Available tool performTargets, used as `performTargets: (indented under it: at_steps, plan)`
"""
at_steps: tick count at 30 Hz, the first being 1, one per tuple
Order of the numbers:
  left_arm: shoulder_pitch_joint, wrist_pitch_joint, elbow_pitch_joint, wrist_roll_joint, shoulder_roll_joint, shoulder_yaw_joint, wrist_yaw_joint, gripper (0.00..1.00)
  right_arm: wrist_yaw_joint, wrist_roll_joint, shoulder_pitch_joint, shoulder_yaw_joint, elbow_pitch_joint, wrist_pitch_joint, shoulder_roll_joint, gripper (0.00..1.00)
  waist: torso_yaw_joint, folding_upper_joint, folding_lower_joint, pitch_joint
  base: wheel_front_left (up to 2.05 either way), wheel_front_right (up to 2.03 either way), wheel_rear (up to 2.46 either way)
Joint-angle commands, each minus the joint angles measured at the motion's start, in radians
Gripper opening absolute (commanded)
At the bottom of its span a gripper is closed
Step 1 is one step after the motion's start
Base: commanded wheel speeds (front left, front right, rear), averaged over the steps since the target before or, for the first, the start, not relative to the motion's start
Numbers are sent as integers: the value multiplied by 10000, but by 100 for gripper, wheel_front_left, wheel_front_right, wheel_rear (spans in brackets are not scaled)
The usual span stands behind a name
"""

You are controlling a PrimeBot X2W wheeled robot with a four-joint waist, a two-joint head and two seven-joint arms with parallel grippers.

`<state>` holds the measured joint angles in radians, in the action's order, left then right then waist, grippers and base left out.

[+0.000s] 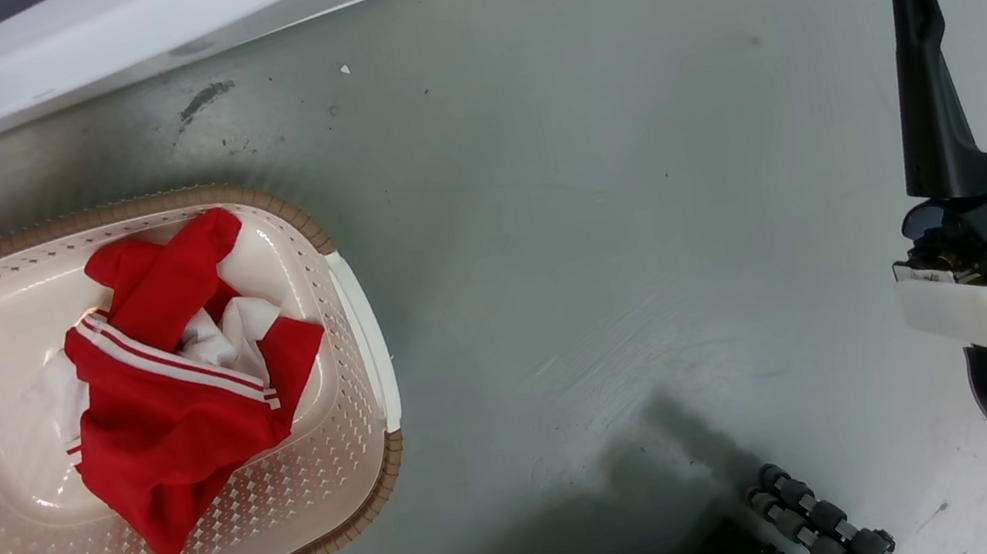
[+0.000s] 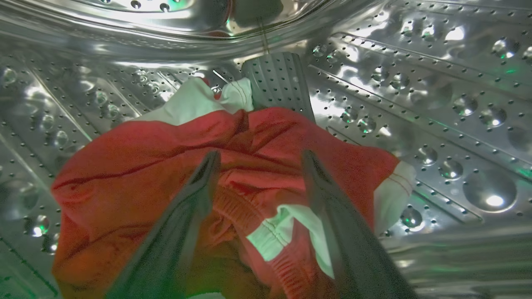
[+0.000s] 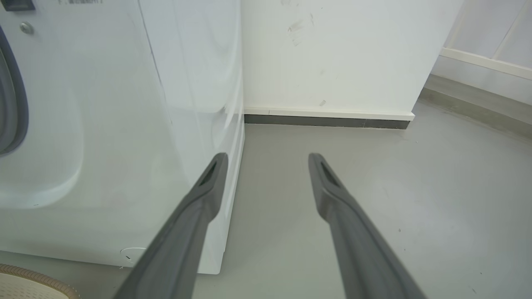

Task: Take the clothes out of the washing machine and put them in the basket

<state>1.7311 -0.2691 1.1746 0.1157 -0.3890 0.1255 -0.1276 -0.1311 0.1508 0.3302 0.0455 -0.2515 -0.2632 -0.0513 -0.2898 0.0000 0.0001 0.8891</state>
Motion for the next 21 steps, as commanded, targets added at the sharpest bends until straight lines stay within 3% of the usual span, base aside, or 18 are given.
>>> performTargets:
  at_steps: [1, 21]
  plan:
    - [228, -121, 115, -90, 24, 143, 5, 100, 7, 87, 171, 28, -36, -24, 20, 100, 20, 0, -1, 65, 0, 0, 0]
    - [1506, -2447, 986, 162, 54, 526, 125, 100, 7, 183, 247, 231, -116, -24, 19, 100, -201, 0, -1, 555, 0, 0, 0]
